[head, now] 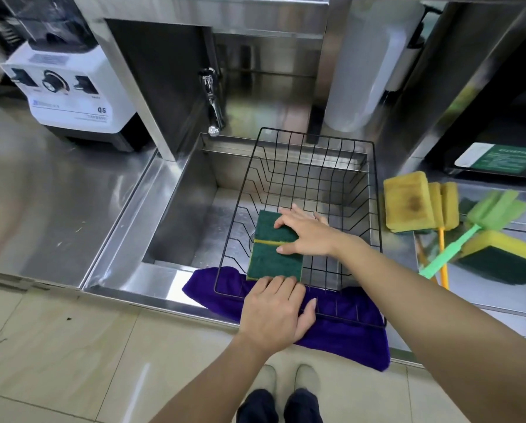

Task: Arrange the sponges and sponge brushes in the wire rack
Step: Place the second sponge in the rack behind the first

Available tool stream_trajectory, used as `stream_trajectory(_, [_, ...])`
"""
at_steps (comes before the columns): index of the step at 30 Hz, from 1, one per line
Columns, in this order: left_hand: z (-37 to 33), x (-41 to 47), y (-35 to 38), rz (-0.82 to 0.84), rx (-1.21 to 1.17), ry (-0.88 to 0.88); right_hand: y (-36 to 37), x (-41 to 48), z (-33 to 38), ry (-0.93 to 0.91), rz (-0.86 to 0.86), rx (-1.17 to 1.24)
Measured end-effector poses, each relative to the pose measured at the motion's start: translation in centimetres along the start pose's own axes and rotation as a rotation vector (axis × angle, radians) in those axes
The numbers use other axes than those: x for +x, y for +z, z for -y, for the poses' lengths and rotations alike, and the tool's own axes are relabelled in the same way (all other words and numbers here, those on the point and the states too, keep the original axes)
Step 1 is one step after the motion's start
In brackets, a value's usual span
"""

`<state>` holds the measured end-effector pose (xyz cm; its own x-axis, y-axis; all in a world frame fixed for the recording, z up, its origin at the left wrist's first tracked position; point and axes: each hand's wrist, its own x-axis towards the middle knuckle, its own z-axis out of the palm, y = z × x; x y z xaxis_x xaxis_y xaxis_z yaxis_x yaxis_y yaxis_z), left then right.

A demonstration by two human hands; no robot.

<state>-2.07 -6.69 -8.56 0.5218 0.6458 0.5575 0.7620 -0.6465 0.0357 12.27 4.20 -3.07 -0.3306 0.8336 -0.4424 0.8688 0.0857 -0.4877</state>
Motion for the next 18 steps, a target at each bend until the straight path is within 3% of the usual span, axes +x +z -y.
stream_trajectory(6, [0.1, 0.1, -0.1, 0.01, -0.001, 0.014, 0.4, -0.4, 0.3, 0.022, -0.019, -0.206])
stream_trajectory(12, [0.3, 0.4, -0.3, 0.023, 0.017, 0.008, 0.3, -2.3, 0.0, 0.04, -0.047, -0.252])
stream_trajectory(15, [0.0, 0.7, -0.5, 0.052, 0.014, 0.041, -0.6, -4.4, -0.5, 0.031, -0.205, -0.191])
stream_trajectory(18, [-1.8, 2.0, -0.4, 0.098, 0.006, 0.088, -2.0, -6.5, -1.7, 0.03, -0.479, -0.147])
